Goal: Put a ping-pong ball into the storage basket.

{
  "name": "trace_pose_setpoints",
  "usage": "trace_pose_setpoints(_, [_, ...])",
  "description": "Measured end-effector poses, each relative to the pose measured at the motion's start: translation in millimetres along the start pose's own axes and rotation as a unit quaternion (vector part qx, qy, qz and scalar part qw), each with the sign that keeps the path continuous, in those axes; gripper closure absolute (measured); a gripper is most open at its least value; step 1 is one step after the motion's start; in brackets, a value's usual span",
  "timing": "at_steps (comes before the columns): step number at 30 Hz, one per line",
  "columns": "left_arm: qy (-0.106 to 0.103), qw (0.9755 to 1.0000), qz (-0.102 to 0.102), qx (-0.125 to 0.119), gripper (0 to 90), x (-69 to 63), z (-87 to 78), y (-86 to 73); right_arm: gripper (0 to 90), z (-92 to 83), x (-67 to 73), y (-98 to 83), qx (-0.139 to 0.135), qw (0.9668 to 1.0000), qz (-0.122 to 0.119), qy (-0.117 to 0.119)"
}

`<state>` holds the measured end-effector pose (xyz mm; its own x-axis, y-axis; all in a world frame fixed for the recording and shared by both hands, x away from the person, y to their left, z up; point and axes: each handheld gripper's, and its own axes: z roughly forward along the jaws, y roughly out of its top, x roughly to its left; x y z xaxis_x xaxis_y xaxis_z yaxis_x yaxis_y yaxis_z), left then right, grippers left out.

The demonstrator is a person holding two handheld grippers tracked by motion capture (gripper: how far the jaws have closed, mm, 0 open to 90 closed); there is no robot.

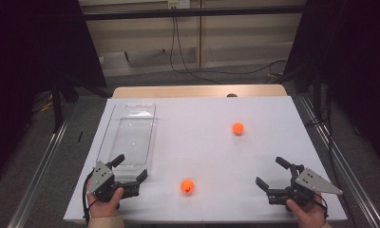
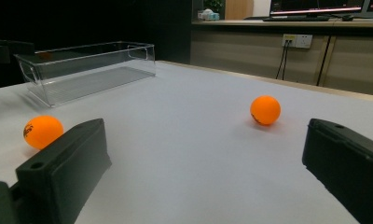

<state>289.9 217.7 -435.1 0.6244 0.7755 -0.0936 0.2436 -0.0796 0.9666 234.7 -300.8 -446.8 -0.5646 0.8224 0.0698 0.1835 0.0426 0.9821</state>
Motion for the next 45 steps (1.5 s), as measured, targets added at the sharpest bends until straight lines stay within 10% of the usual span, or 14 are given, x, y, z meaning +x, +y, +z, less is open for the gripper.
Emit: trace_pose_setpoints(45, [-0.049,0.9987,-0.008,0.007,1.5,-17.1,17.5,4.9,0.2,0.0,0.0,0.3,-0.002,1.0000,-0.002,0.006])
